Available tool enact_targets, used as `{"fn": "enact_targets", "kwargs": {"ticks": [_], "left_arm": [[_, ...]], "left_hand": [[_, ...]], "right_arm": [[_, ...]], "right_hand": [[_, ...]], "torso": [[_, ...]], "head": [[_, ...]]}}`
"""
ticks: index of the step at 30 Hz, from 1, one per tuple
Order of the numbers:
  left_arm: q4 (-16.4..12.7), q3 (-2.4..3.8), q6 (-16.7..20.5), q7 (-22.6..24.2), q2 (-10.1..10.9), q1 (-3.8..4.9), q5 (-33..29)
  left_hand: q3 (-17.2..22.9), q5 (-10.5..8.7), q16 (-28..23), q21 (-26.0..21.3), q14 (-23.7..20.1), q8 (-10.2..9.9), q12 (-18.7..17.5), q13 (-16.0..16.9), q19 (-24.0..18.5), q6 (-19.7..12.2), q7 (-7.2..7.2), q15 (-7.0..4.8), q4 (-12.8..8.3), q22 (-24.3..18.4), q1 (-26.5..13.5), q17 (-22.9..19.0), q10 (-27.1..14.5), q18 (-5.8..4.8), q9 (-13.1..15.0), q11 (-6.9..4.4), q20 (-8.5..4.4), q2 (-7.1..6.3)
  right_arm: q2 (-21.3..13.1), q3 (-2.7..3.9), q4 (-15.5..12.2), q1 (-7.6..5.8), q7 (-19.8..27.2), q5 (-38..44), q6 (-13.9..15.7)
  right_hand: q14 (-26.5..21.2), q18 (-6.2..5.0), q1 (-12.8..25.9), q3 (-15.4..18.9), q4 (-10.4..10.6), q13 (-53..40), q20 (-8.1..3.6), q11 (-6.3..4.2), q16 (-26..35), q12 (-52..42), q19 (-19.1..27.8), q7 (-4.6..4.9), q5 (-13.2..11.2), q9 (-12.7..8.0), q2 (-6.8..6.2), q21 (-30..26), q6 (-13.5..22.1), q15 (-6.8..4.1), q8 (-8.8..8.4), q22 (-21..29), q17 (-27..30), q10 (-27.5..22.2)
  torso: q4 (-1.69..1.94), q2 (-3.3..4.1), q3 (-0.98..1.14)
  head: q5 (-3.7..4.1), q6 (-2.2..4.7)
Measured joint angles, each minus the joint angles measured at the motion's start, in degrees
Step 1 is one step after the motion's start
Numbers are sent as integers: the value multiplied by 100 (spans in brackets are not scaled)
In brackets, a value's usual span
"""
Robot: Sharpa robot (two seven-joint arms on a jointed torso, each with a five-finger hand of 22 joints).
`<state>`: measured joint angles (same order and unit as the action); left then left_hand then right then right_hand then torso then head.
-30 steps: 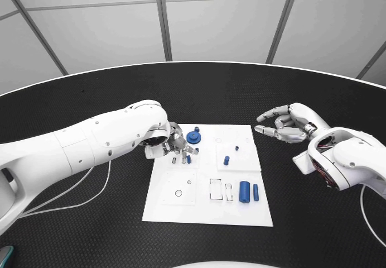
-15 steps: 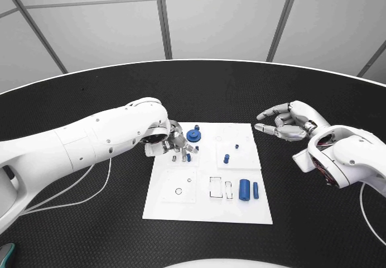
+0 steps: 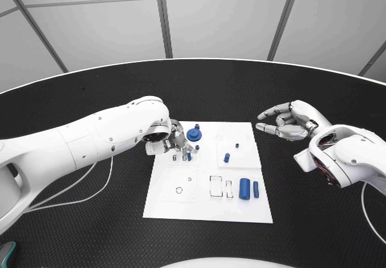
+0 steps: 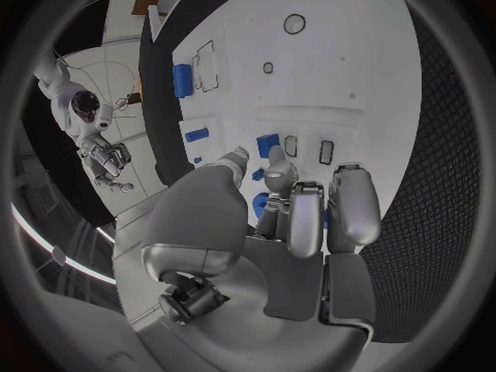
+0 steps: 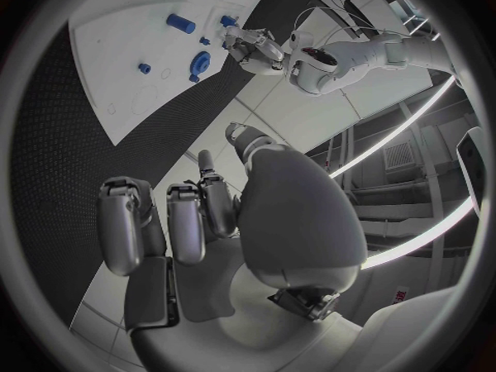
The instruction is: Assemble the parts on the task board
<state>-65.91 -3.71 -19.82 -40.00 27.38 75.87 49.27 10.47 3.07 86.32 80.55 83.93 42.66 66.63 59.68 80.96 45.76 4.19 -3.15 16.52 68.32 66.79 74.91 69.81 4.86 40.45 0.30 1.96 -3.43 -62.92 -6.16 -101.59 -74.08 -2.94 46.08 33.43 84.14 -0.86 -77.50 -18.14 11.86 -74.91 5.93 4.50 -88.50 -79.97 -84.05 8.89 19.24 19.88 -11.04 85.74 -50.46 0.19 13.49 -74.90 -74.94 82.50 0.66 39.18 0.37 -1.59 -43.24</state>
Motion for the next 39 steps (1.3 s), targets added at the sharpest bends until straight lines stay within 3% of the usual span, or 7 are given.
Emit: {"fn": "enact_targets", "kwargs": {"ticks": [39], "left_arm": [[69,-3,-199,0,-76,-2,1]], "left_hand": [[197,0,0,23,0,-1,15,-4,0,-19,20,0,8,35,218,-1,0,1,12,0,0,5]], "right_arm": [[28,0,28,-1,-30,0,-42]], "right_hand": [[-20,0,-23,0,0,-3,1,0,0,0,1,0,35,-4,-23,0,0,-20,0,0,2,0]], "torso": [[2,0,-3]], "head": [[7,-46]]}}
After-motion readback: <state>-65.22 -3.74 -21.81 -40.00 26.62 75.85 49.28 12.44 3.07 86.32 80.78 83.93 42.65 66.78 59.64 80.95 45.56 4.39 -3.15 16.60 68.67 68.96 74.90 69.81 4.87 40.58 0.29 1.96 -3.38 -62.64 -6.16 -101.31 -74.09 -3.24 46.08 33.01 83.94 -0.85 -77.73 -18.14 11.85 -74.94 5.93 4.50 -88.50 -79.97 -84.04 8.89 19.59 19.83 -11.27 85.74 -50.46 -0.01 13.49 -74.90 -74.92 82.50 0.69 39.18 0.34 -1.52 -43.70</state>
